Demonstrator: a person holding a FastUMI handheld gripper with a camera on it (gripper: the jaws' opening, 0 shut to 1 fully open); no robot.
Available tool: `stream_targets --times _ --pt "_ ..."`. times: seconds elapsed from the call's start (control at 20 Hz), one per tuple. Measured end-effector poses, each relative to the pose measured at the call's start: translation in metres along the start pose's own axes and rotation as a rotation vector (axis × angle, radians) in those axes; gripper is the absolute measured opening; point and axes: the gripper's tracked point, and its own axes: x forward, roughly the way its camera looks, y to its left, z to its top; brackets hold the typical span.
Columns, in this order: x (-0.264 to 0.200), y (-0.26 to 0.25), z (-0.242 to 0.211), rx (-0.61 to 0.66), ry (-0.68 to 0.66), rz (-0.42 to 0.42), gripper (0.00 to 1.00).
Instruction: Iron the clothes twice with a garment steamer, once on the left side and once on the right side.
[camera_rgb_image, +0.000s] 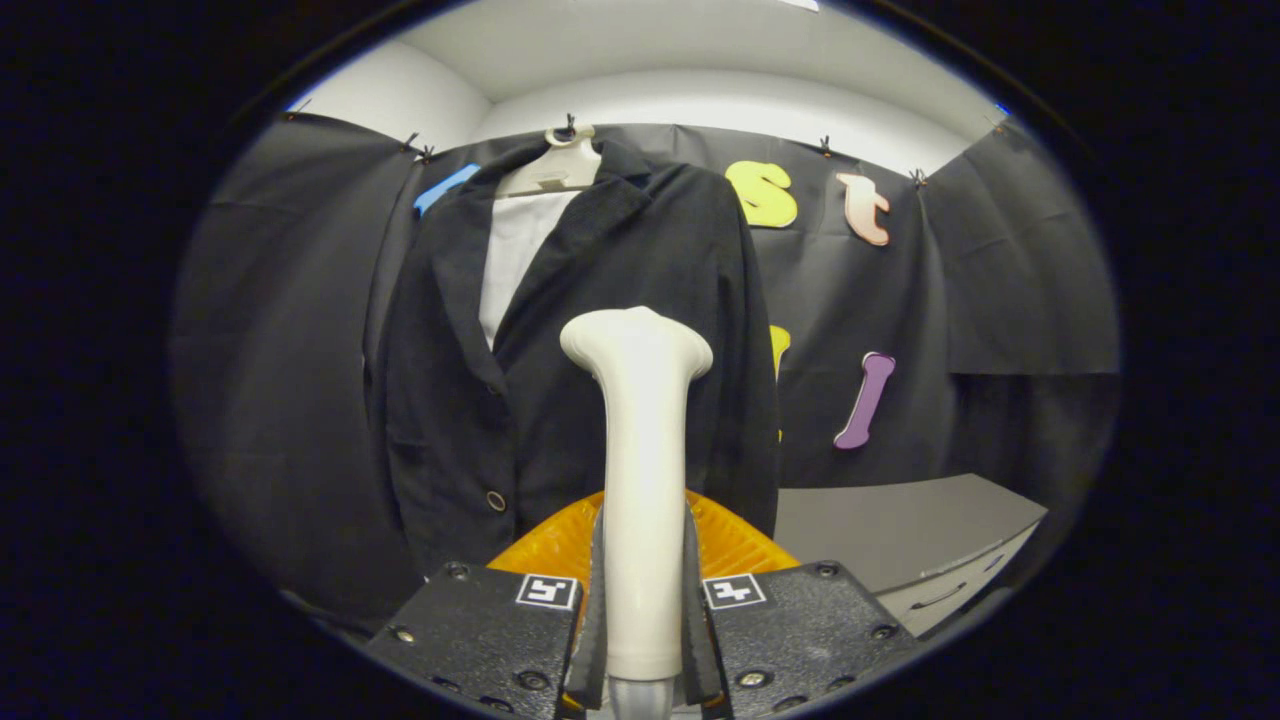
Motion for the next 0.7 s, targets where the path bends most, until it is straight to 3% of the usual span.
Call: stream_targets --times 0.7 --pt "-0.022 0.015 -0.063 -0.025 0.139 0.012 0.33"
